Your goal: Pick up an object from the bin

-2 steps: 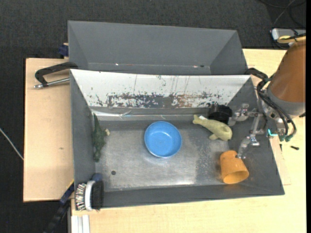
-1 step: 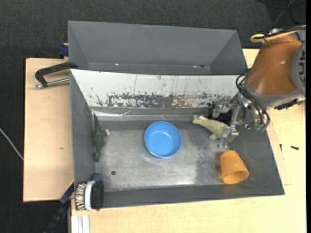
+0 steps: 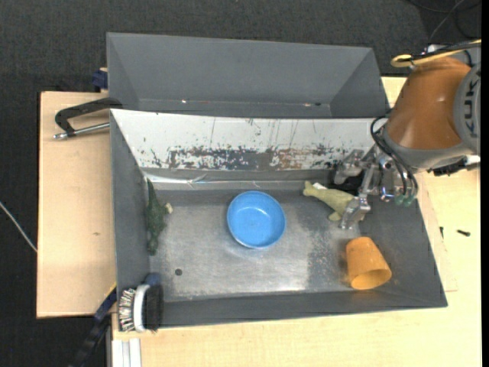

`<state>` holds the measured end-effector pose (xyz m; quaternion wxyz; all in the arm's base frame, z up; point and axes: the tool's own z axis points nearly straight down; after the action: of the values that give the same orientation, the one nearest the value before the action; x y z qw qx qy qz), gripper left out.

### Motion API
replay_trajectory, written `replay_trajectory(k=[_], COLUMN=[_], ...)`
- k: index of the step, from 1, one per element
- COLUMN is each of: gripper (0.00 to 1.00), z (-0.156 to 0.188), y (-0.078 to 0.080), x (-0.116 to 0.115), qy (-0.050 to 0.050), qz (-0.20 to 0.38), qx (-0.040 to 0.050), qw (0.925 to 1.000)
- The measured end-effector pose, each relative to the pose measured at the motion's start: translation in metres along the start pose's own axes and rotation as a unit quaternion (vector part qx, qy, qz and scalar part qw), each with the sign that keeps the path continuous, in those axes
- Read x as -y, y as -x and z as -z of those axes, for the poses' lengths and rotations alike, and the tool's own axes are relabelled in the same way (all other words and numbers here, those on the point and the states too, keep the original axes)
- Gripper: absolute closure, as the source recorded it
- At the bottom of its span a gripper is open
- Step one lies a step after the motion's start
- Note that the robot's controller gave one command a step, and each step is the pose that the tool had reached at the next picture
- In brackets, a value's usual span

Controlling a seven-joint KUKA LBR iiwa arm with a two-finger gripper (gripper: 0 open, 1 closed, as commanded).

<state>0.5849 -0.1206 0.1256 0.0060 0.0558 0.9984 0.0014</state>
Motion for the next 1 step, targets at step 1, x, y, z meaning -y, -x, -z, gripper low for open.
replay_trajectory(k=[1], gripper=[1.00], z=[-0.0038], y=[-0.0017], x=[0.0031], qy=[-0.001], qz=[-0.003], qx=[-0.0032], qw=[1.0000])
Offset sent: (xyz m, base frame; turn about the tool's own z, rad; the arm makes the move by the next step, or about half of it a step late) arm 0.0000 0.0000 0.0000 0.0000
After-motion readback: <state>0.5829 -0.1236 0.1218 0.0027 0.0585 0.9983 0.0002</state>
